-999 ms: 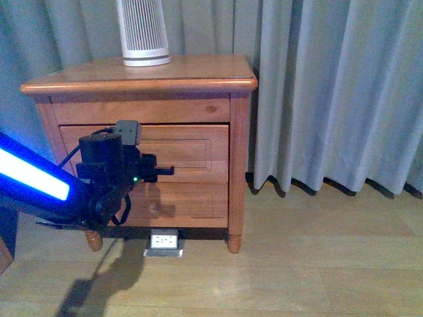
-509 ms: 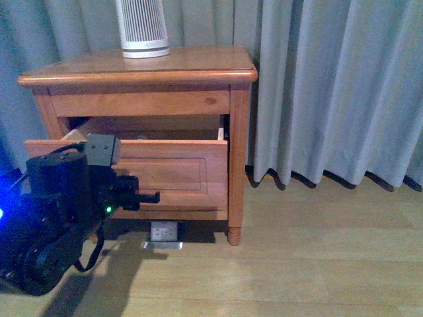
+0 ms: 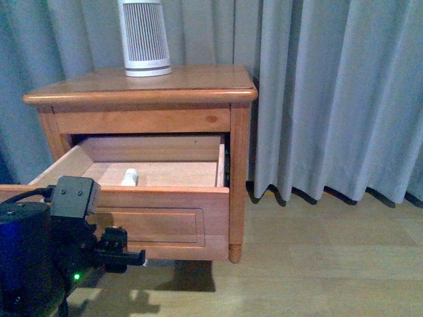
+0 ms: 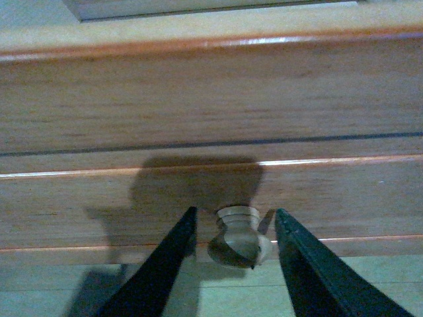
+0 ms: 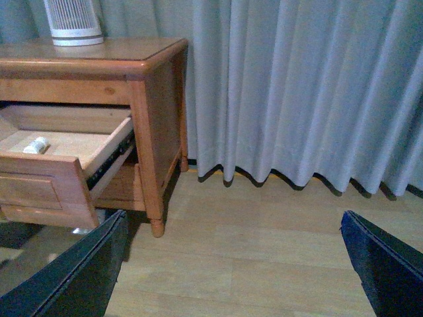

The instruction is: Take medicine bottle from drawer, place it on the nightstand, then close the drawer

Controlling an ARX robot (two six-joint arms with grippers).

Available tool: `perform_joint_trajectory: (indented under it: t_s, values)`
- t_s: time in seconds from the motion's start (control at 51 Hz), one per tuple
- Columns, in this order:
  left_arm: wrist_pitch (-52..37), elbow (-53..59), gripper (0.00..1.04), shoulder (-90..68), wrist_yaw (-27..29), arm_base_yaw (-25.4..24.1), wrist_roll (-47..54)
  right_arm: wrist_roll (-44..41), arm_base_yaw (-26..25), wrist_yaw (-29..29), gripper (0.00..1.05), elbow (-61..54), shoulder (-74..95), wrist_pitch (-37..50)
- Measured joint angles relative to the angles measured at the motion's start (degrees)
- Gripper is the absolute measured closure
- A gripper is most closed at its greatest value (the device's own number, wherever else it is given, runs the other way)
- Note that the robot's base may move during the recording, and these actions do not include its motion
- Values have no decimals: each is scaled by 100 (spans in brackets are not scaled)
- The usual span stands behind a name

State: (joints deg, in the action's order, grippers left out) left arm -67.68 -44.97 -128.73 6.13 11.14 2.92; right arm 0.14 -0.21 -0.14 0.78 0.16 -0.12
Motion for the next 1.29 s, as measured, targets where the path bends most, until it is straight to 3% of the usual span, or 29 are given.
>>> perform_joint_trajectory:
  t_s: [0.274,0.411,0.588,0.803,0.901,1.019,1.058,1.117,1.293]
  values:
    - [789,586,6,1360,-2,-140,127,0,0,2,7,0,0,0]
    - [1582,1023,7,2634,57,-205,201,0,0,2,7,0,0,0]
    - [3755,1810,7,6006,133,-188,522,0,0,0,7,0,0,0]
    - [5995,2424,7,9276,621,-205,98,0,0,0,7,0,0,0]
    - [6817,2623,7,10290,1054,109,-142,0,0,0,7,0,0,0]
    - [7523,2973,7,11440,1810,1043,-474,0,0,0,7,0,0,2]
    - [7436,3088,8,11547,1764,1073,-452,0,0,0,7,0,0,0]
    - [6673,3744,24,11997,1349,925,-400,0,0,2,7,0,0,0]
    - [6642,4190,56,12397,734,317,-365,0,0,0,7,0,0,0]
